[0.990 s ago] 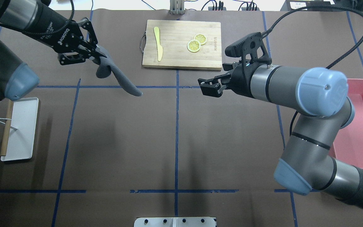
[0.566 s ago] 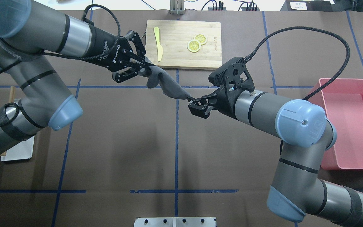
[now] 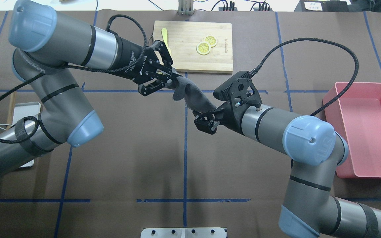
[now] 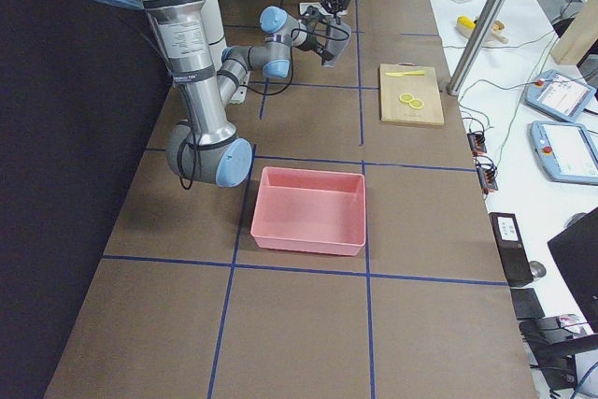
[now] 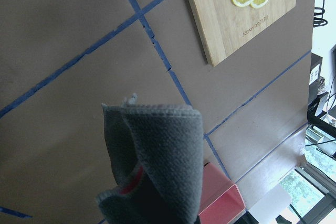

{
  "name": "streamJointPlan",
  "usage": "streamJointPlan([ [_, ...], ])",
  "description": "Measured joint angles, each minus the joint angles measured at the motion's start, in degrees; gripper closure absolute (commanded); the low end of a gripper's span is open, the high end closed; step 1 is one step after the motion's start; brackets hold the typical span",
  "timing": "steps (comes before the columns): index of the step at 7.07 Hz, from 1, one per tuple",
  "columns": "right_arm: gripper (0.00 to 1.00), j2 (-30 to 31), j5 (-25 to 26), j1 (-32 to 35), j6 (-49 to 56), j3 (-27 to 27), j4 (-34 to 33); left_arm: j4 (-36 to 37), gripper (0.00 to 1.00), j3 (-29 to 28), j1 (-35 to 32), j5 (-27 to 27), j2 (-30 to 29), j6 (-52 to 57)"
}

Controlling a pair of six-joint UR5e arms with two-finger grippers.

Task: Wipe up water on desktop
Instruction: 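Grasp the hanging end of the cloth with the right gripper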

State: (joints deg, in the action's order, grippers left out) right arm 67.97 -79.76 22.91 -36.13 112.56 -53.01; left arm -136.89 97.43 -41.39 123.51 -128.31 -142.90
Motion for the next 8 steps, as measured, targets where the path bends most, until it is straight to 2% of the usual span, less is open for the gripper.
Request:
streamJointPlan([
  [2,0.04,-0.3,1.2,-1.1,0.0,0.0,-0.1,0.0,0.96,0.0,0.8,-0.6,-0.1,-0.1],
  [3,0.19,-0.5,1.3,-1.2,0.0,0.0,-0.2,0.0,0.96,0.0,0.9,-0.6,-0.1,-0.1],
  [4,0.73,-0.5,1.4,-1.2,-0.1,0.0,-0.2,0.0,0.96,0.0,0.9,-0.6,-0.1,-0.1],
  [5,1.00,-0.5,1.4,-1.3,-0.3,0.0,-0.2,0.0,0.95,0.0,0.9,-0.6,-0.1,-0.1],
  [8,1.00,-0.5,1.4,-1.3,-0.9,0.1,-0.3,0.0,0.95,-0.1,1.0,-0.6,-0.1,0.0],
])
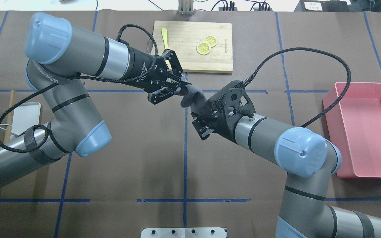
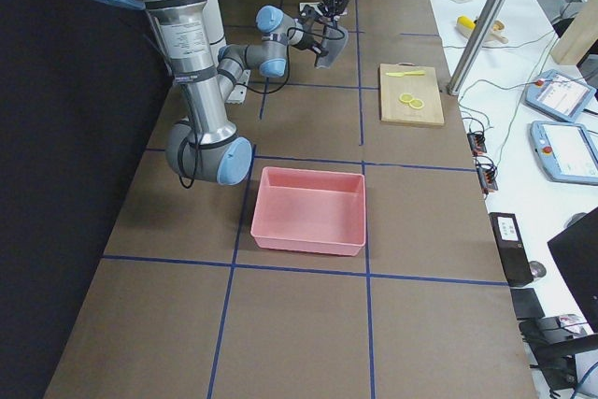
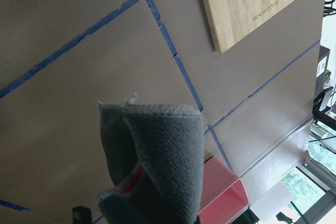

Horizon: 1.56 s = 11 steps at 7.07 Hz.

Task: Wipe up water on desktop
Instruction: 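Grasp the hanging end of the cloth with the right gripper, then open the left gripper and withdraw it while the right gripper pulls the cloth away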

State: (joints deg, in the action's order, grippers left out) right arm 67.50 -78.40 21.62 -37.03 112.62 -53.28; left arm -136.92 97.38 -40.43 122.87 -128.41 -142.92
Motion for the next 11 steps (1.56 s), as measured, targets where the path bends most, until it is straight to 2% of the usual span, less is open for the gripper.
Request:
streamJointPlan([
  [3,1.00,0.0,0.0,-0.1,-2.1,0.1,0.0,0.0,0.93,0.0,0.0,0.0,0.0,0.0],
  [4,1.00,0.0,0.0,-0.1,-2.5,0.1,0.0,0.0,0.89,0.0,0.0,0.0,0.0,0.1],
  [5,1.00,0.0,0.0,-0.1,-2.6,0.2,0.0,0.0,0.10,0.0,0.0,0.0,0.0,0.1],
  [6,1.00,0.0,0.0,0.0,-2.7,0.2,0.0,-0.1,0.00,0.0,0.0,0.0,0.0,0.3],
  [11,1.00,0.0,0.0,0.0,-2.7,0.5,0.0,-0.3,0.00,0.1,0.7,0.1,0.1,1.8],
])
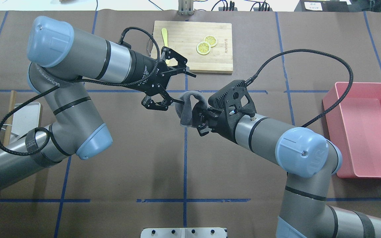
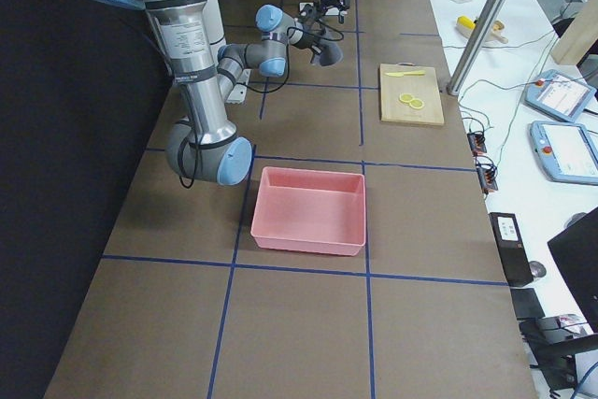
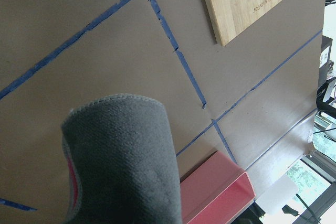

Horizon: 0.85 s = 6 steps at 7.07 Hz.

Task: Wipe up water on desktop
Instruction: 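Open the left gripper and withdraw it while the right gripper pulls the cloth away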

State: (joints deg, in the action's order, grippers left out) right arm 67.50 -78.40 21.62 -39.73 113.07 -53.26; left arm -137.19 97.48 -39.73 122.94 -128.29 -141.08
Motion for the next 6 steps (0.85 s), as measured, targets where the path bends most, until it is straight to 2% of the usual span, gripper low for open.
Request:
streamJointPlan([
  [4,1.00,0.8,-0.1,0.3,0.0,1.3,-1.3,0.6,0.00,0.6,-1.8,1.7,0.7,0.3],
  [5,1.00,1.0,-0.3,0.4,0.0,3.2,-4.6,1.6,0.00,0.8,-4.4,5.5,1.2,0.6],
  [6,1.00,1.1,-0.5,0.4,-0.1,6.4,-11.5,2.8,0.00,0.8,-7.9,10.6,2.4,2.1],
])
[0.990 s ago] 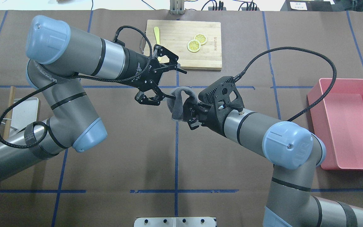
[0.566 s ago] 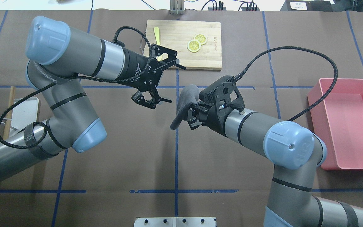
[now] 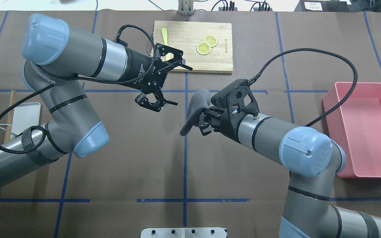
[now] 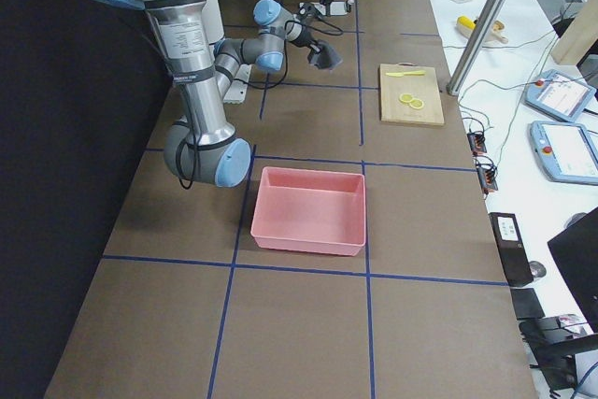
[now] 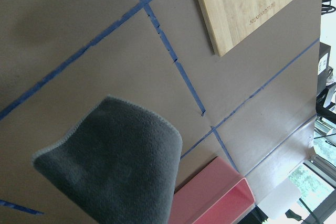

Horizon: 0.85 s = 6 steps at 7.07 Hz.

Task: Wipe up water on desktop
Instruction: 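Open the left gripper and withdraw it while the right gripper pulls the cloth away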

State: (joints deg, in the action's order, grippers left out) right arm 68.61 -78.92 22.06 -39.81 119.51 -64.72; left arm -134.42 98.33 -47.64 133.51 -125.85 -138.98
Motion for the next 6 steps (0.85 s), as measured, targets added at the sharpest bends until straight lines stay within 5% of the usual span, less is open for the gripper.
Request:
streamJointPlan([
  [3,1.00,0.1,-0.8,0.4,-2.3,10.7,-26.8,0.9,0.00,0.7,-12.8,13.1,5.9,8.3],
  [6,1.00,1.7,-7.0,1.4,-11.3,13.4,-42.0,0.9,0.00,2.6,-22.2,19.3,13.3,18.7],
])
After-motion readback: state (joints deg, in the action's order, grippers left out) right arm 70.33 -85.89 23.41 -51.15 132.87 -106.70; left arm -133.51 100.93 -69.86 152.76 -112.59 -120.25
